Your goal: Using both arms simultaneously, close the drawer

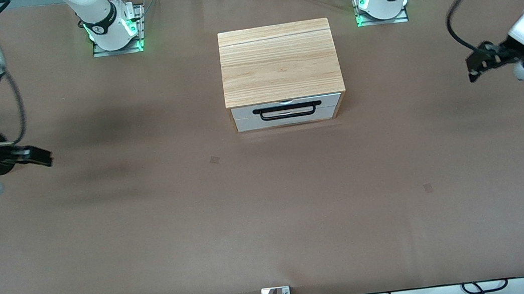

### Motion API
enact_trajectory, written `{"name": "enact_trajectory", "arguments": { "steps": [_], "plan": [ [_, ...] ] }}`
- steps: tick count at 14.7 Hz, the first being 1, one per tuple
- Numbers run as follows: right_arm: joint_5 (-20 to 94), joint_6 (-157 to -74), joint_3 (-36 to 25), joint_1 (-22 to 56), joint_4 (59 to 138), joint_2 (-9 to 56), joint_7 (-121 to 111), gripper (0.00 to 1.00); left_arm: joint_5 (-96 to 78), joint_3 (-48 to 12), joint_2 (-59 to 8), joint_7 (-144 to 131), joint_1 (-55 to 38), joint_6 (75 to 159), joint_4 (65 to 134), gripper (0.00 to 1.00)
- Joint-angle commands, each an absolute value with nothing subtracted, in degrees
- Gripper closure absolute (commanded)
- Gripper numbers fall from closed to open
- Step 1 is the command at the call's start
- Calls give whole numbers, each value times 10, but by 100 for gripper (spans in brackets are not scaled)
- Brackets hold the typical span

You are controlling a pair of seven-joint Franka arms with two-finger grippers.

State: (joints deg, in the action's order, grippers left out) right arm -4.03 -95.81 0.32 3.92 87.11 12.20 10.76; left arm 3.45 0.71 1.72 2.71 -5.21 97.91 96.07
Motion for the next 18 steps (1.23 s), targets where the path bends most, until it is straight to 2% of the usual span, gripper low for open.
{"name": "enact_trajectory", "arguments": {
  "steps": [1,5,8,18],
  "plan": [
    [-44,-934,18,4,920,56,41,0,28,31,40,50,-60,989,992,0],
    [-42,-919,16,-10,917,53,43,0,28,32,40,54,-62,929,982,0],
    [-24,-918,13,-34,910,54,34,0,31,27,8,53,-53,901,929,0],
    [-19,-916,14,-36,909,65,43,0,29,22,3,51,-44,896,923,0]
  ]
}}
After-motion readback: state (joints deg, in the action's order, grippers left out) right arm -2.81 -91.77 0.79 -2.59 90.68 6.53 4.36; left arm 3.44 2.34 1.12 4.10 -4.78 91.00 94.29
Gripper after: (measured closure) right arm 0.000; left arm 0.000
